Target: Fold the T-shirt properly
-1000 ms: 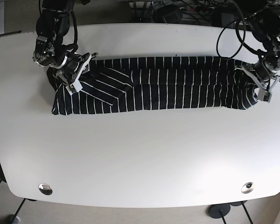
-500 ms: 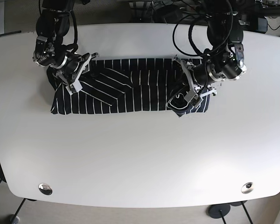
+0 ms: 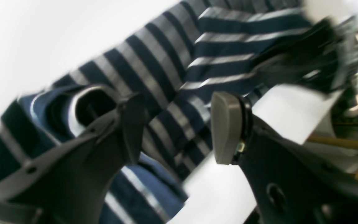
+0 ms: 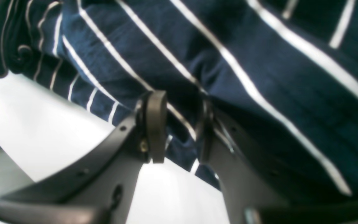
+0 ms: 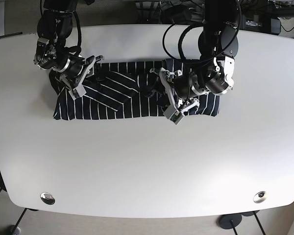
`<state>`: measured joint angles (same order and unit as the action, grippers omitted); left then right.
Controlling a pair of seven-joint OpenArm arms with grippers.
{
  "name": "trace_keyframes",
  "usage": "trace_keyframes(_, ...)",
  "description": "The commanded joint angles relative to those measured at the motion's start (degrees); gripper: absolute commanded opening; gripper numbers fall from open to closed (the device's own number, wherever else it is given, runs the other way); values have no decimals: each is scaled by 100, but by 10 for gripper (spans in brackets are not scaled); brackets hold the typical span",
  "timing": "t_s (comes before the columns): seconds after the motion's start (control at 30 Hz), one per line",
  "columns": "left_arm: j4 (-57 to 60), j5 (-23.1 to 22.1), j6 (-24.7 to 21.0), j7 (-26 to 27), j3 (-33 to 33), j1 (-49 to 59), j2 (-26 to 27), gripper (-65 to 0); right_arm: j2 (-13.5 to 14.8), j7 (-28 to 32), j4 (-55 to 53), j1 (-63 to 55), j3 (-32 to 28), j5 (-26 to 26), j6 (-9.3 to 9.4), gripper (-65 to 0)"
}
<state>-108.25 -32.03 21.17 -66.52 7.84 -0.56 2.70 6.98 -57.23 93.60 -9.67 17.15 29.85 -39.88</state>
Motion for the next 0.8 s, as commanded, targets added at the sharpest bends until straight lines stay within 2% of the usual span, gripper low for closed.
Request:
trace_keyframes(0.03,-195,-89,-11,98,-32,-230,-11,-336,45,84,95,57,13,106,-12,-504)
trace_keyframes(0.13,-213,113,-3,98,-744,-335,25,-338,45,84,112,48,22,106,-12,-504)
trace_keyframes(0.2,-213,139,-3,98,-1131,-318,262,-338,45,84,121,48,30,114,-12,-506)
trace_keyframes(0.3,-186,139,6,116,-1553,-10,763,-340,168,84,517,40,48,695,-12,-499)
trace_keyframes(0.37,-195,113,77,380,-1869,377,983,-415,361,49,772,48,57,1275,-12,-498)
trace_keyframes(0.4,-195,113,208,538,-2019,552,1036,-482,440,5,816,57,250,1512,27,-496)
trace_keyframes(0.43,-195,104,419,661,-2177,728,1044,-551,484,-92,816,75,505,1732,221,-490)
trace_keyframes(0.47,-195,139,736,810,-2326,948,1053,-624,528,-242,798,198,874,2031,397,-433)
trace_keyframes(0.5,-186,148,903,898,-2406,1062,1062,-626,563,-409,754,277,1138,2171,432,-358)
trace_keyframes(0.53,-178,148,1114,1030,-2537,1212,1062,-626,677,-655,587,427,1507,2382,441,-230)
trace_keyframes(0.6,-178,139,1334,1206,-2678,1361,1053,-629,783,-892,262,655,2000,2611,441,-90)
trace_keyframes(0.63,-169,122,1483,1276,-2757,1370,1036,-631,827,-954,95,725,2211,2673,441,-63)
trace_keyframes(0.73,165,113,1883,1311,-2880,1335,1027,-632,1056,-998,-573,954,2457,2734,441,-87)
trace_keyframes(0.8,464,104,1883,1320,-2898,1194,1027,-632,1187,-998,-1039,1024,2483,2734,441,-95)
